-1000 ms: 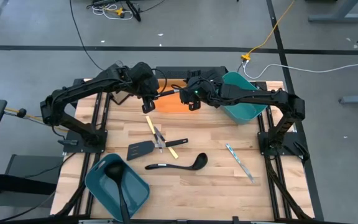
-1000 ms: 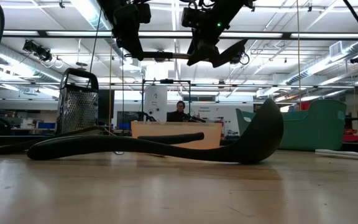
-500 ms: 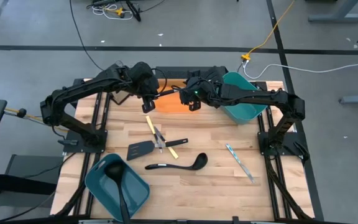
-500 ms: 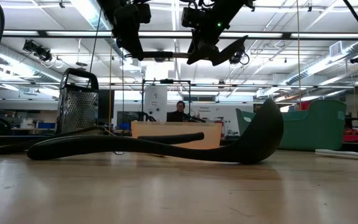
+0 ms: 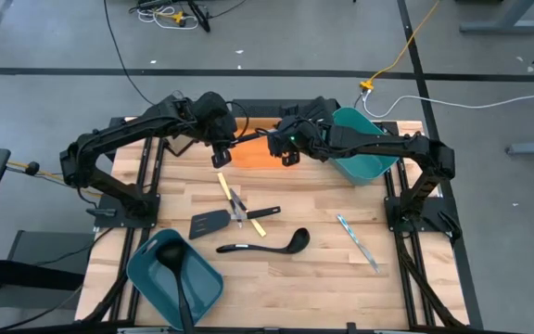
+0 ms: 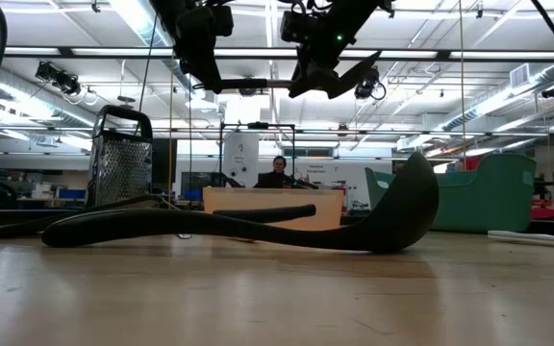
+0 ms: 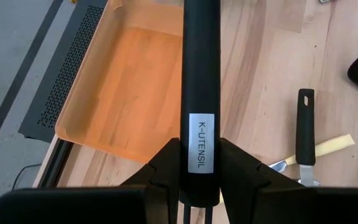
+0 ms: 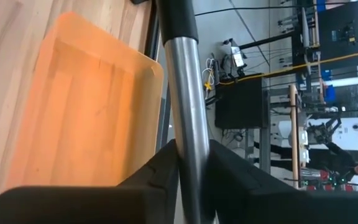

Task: Pick & Place Kitchen Items
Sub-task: Put the top black spatula into the green bin

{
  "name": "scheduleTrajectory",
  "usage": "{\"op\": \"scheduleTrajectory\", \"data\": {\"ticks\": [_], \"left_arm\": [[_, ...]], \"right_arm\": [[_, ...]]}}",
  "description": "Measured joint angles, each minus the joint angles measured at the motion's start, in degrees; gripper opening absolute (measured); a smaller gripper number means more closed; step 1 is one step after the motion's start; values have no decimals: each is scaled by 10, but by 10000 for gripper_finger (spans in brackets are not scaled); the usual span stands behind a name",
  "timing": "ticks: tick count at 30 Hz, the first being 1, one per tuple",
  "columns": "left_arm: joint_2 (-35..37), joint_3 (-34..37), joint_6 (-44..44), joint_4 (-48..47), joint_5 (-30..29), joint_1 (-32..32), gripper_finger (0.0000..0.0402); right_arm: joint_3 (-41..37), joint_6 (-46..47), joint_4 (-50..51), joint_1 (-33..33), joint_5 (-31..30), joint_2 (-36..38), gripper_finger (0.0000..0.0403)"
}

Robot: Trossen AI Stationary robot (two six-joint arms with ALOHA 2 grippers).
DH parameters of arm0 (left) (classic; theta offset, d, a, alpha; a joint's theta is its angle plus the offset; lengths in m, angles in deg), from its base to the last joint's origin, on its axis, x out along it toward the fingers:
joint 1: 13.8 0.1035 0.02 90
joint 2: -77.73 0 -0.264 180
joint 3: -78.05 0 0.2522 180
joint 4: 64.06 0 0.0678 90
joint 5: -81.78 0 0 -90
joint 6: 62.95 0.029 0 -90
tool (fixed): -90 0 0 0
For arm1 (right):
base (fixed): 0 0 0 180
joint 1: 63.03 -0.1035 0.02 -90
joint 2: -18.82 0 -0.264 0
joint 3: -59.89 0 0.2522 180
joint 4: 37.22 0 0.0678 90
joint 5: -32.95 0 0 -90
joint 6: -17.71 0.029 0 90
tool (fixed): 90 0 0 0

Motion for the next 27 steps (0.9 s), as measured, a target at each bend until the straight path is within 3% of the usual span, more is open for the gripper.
{"op": "scheduleTrajectory", "data": {"ticks": [21, 27], "left_arm": [[0, 0, -1, 0, 10, 0, 87], [0, 0, 1, -1, 0, 0, 131]], "right_arm": [[-1, 1, 18, 0, 10, 0, 61], [-1, 6, 16, 0, 12, 0, 60]]}}
